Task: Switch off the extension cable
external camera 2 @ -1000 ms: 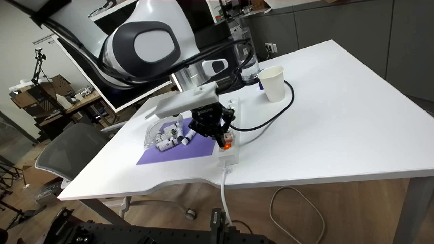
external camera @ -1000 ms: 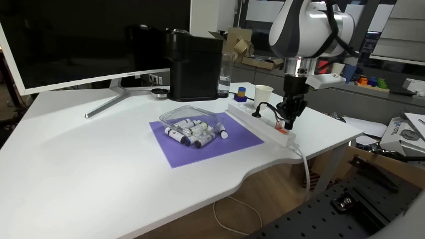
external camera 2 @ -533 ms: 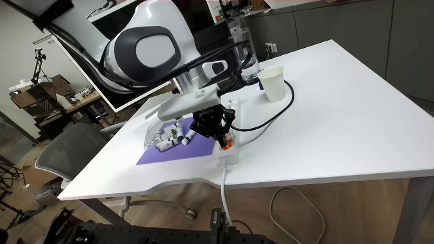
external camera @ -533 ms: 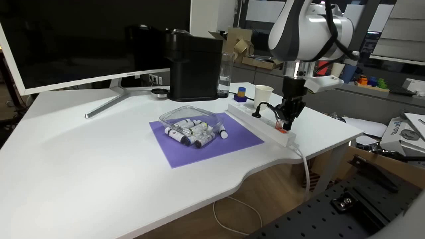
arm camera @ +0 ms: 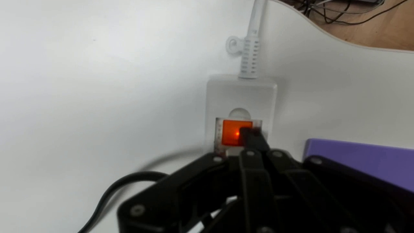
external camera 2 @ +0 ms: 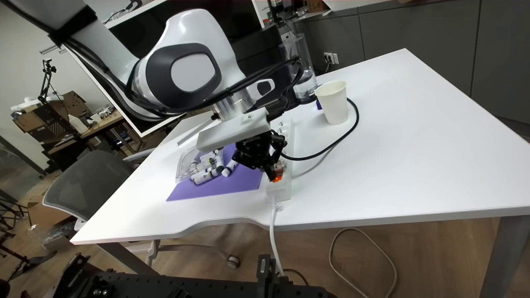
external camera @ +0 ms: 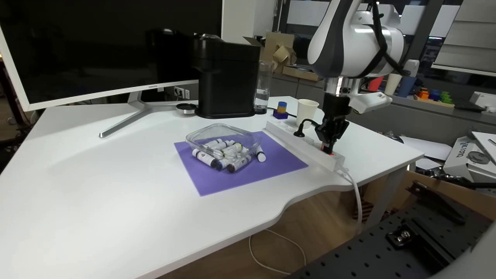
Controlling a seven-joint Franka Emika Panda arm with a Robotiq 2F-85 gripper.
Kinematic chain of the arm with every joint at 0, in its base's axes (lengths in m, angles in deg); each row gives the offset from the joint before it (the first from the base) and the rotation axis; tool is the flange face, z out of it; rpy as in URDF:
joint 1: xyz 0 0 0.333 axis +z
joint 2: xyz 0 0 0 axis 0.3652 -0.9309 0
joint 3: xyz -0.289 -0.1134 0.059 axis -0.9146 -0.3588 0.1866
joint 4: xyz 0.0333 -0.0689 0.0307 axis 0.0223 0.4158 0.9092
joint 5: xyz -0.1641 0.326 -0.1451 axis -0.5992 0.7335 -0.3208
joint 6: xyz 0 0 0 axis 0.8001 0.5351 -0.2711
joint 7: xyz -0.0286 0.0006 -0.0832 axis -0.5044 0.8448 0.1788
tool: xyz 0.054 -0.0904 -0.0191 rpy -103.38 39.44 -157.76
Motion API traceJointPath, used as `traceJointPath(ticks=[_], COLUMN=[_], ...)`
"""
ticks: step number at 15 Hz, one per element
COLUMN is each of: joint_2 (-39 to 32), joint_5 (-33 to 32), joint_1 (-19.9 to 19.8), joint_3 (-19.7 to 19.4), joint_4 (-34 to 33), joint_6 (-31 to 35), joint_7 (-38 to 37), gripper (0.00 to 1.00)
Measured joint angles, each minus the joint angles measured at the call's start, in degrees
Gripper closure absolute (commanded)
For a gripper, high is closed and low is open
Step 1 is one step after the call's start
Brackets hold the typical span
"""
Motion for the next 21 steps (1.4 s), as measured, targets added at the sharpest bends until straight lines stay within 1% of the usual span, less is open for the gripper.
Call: traceJointPath(ticks=[5,13,21], joint_2=[0.0,-0.2,-1.0], joint_5=[-0.5,-1.4,-3.6], joint_1=[-0.8,-1.0,-0.6], joint_3=[0.6,0.5,-1.2], joint_4=[0.0,0.0,-0.6], joint_6=[0.3,0.4,1.0], joint_7=[1.7,2.0,1.6], gripper=[1.0,1.0,1.0])
